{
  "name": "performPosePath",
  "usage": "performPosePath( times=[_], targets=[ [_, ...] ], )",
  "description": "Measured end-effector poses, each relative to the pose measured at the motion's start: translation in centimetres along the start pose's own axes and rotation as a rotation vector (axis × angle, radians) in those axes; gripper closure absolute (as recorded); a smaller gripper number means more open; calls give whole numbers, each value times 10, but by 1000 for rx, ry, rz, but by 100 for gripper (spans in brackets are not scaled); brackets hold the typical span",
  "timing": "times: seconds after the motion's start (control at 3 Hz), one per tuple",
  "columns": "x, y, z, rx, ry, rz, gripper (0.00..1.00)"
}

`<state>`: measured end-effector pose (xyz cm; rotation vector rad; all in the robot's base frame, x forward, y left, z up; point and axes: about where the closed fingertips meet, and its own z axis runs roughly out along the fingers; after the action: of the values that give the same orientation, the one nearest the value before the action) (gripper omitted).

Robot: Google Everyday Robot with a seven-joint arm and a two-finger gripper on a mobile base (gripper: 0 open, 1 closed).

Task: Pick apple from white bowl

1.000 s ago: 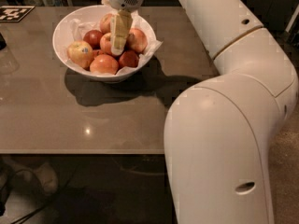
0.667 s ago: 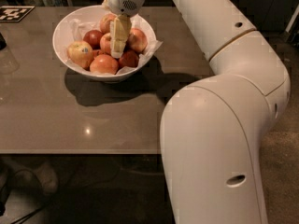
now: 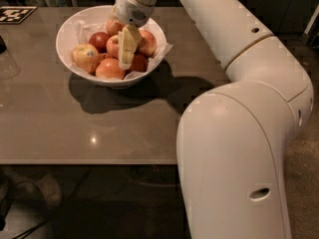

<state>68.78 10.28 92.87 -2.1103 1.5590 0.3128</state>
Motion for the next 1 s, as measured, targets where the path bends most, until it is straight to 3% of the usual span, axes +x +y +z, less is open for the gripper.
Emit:
performPosePath(
  times=[0.67, 1.0],
  targets=[
    [4, 12, 10, -26, -8, 1, 0],
    [4, 12, 11, -26, -9, 1, 19]
  ],
)
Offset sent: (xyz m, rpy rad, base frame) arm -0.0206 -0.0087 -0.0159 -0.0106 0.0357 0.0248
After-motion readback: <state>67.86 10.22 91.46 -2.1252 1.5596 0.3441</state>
